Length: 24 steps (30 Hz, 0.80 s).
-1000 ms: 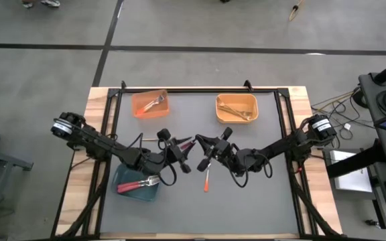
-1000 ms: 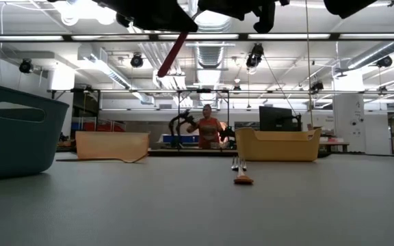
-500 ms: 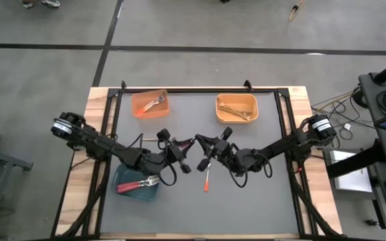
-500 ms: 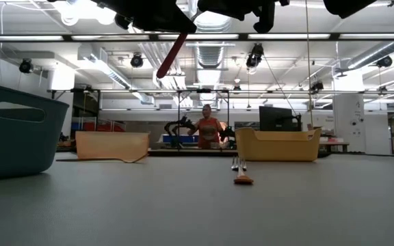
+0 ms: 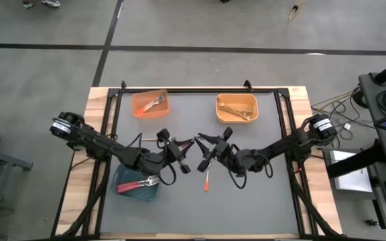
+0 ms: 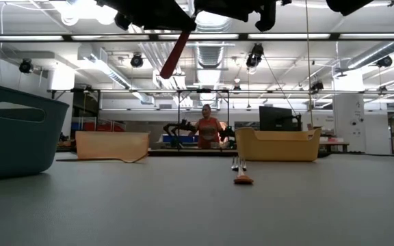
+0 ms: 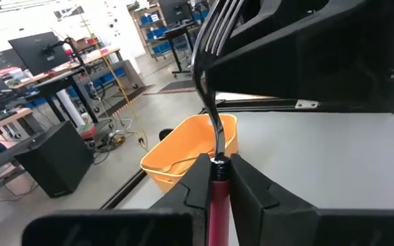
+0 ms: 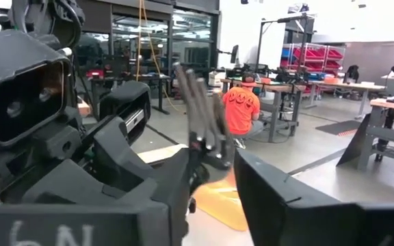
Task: Sort silverware by color (type)
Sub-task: Put the pink fork into the blue bin
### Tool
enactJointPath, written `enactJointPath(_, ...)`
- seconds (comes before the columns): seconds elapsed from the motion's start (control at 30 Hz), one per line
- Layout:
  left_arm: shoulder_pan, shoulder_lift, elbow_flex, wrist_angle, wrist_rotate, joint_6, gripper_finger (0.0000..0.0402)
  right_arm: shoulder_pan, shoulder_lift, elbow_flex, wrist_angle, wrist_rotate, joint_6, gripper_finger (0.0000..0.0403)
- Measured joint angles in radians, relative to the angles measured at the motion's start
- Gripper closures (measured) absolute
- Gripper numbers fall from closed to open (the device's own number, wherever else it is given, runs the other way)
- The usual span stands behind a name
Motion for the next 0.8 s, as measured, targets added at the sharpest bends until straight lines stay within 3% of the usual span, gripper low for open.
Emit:
enactJointPath(0.3,-0.006,-0.041,0.0,-0.049,0.065,-0.029,0.0388,0.011,-0.039,0.0,-0.079,0.0,0.022,0.0241)
enactJointPath(0.43,-0.01,-0.081,0.0,-0.152,0.08,-0.086,0.0388,0.027,-0.055,0.0,-0.135,0.001,0.015,0.023)
enactJointPath(0.6,-0.021,-0.198,0.0,-0.402,0.165,-0.237,0.0388,0.05,-0.092,-0.001,-0.227,0.004,0.018,0.0227)
enactJointPath(0.8,-0.037,-0.308,0.111,-0.892,0.432,-0.515,0.0388,0.056,-0.15,-0.001,-0.468,-0.001,0.095,0.0229)
